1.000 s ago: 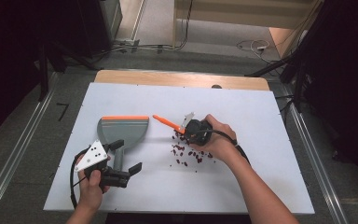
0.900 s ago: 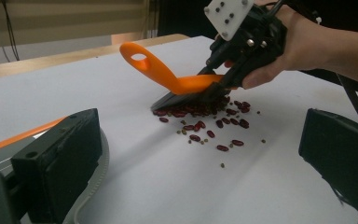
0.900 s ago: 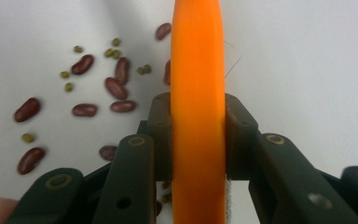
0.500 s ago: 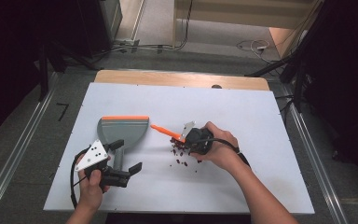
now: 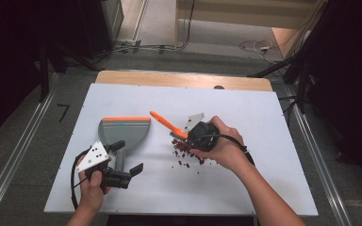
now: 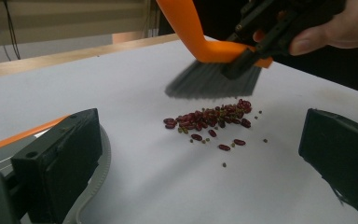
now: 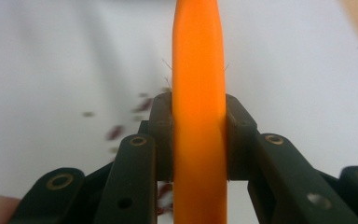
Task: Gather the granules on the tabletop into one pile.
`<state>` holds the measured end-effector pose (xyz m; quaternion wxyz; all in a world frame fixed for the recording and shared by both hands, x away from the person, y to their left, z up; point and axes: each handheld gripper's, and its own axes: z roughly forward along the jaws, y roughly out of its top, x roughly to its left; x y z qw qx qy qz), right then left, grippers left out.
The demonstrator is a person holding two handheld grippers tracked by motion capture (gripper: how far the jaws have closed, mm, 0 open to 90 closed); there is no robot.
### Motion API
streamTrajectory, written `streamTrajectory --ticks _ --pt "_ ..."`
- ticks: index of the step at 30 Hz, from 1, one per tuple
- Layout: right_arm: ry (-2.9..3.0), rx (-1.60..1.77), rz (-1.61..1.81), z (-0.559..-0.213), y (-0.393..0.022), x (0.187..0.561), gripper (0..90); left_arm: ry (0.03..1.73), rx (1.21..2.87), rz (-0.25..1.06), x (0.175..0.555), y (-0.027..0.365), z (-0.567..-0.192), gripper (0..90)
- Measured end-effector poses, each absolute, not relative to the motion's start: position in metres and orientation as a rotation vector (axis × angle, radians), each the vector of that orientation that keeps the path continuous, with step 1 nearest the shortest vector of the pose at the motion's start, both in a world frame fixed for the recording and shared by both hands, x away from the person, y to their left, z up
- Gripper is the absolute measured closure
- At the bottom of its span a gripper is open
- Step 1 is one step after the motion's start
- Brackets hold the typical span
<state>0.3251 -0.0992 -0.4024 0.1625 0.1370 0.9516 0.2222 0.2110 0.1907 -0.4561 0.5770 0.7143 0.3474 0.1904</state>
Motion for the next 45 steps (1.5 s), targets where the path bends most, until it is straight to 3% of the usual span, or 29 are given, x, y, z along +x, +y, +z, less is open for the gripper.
streamTrajectory --ticks 12,26,45 --pt "3.029 0.509 0.669 -0.423 -0.068 0.302 68.8 0.808 1.668 0.447 0.21 0.191 -0.454 0.0" --pt "2.972 0.751 0.694 -0.445 -0.095 0.345 68.6 0.81 1.67 0.447 0.21 0.191 -0.455 0.0" --pt "2.916 0.629 0.673 -0.442 -0.11 0.373 68.5 0.815 1.668 0.447 0.21 0.191 -0.455 0.0"
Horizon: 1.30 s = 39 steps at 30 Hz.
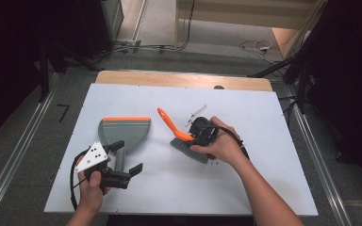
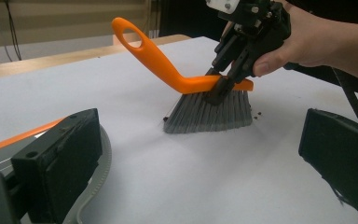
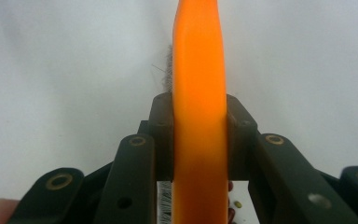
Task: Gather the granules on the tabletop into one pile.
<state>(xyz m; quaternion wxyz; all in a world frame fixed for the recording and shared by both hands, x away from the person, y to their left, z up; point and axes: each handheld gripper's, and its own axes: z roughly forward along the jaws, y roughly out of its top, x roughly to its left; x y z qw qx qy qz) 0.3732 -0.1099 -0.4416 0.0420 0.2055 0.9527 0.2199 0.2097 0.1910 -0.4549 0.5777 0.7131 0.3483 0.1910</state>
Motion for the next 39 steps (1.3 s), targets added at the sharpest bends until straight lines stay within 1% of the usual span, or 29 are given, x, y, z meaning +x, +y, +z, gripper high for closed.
streamTrajectory --ticks 9,14,18,26,35,39 --pt "2.877 0.618 0.684 -0.437 -0.115 0.373 68.7 0.818 1.67 0.443 0.21 0.191 -0.456 0.0" --pt "2.885 0.653 0.785 -0.426 -0.128 0.372 68.8 0.817 1.67 0.441 0.211 0.191 -0.456 0.0" --pt "2.913 0.591 0.797 -0.421 -0.14 0.366 68.8 0.818 1.676 0.442 0.211 0.19 -0.456 0.0" --pt "3.041 0.437 0.704 -0.439 -0.152 0.351 68.8 0.815 1.673 0.437 0.211 0.188 -0.456 0.0" --pt "2.937 0.425 0.778 -0.443 -0.161 0.37 68.8 0.816 1.676 0.44 0.211 0.188 -0.457 0.0" --pt "2.916 0.47 0.778 -0.442 -0.161 0.375 68.8 0.821 1.675 0.438 0.212 0.19 -0.457 0.0"
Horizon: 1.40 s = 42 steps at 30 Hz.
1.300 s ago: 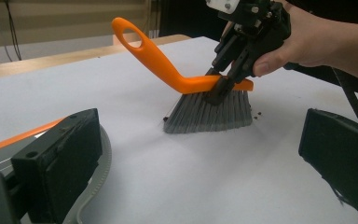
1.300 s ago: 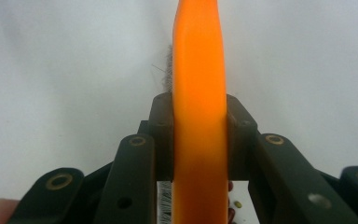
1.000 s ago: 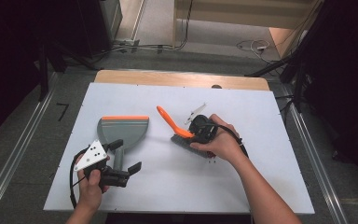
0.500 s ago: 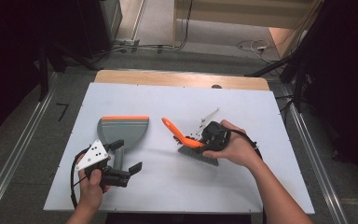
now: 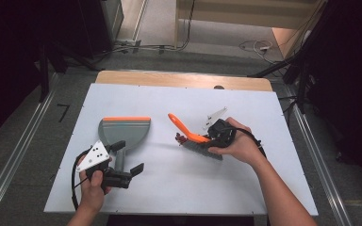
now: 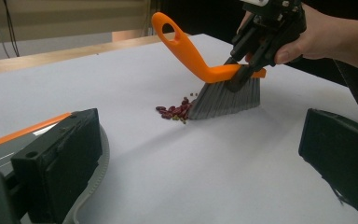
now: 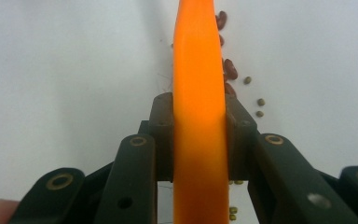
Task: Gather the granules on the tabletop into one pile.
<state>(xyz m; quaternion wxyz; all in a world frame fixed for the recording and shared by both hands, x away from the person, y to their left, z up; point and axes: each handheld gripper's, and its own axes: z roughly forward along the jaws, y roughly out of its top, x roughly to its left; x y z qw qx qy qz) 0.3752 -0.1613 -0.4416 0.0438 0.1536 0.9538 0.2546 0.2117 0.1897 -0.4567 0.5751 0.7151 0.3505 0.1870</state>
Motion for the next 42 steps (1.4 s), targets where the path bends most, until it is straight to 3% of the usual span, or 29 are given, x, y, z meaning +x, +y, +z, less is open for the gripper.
streamTrajectory --ticks 6,12,22,42 --pt "2.891 0.592 0.881 -0.427 -0.157 0.371 68.8 0.823 1.673 0.437 0.212 0.19 -0.457 0.0" --pt "2.805 0.84 0.98 -0.415 -0.125 0.363 68.8 0.816 1.682 0.437 0.212 0.187 -0.456 0.0" --pt "2.608 1.452 1.047 -0.446 -0.078 0.375 68.8 0.826 1.675 0.443 0.212 0.192 -0.456 0.0" --pt "2.457 1.645 0.949 -0.466 -0.118 0.382 67.5 0.825 1.684 0.443 0.211 0.19 -0.456 0.0"
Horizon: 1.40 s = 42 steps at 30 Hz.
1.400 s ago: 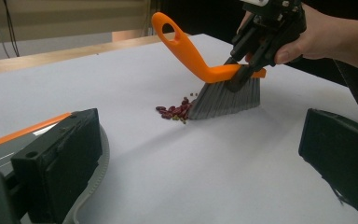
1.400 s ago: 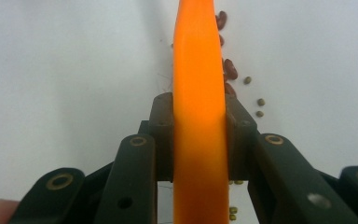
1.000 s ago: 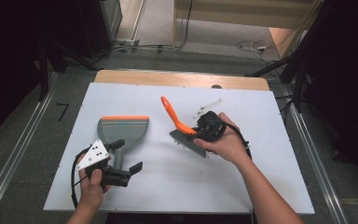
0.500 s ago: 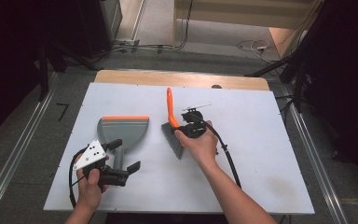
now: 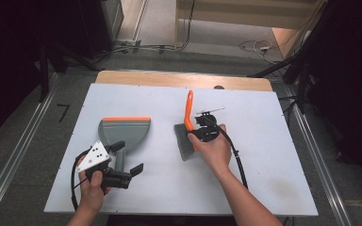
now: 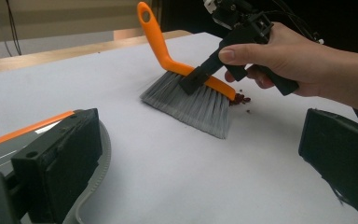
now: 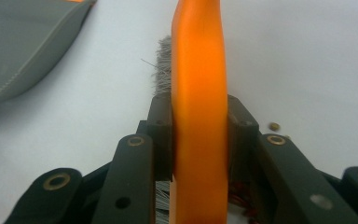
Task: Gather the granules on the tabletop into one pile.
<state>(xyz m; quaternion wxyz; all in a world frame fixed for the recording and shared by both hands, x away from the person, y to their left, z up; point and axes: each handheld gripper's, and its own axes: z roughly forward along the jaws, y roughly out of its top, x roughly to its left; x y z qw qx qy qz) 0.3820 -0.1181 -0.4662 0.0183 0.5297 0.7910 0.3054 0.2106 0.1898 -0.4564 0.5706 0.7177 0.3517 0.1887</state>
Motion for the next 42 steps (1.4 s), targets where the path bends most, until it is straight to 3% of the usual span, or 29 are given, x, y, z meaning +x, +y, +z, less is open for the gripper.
streamTrajectory --ticks 42 --pt "2.371 1.749 0.908 -0.464 -0.195 0.373 67.2 0.827 1.679 0.441 0.211 0.189 -0.457 0.0"
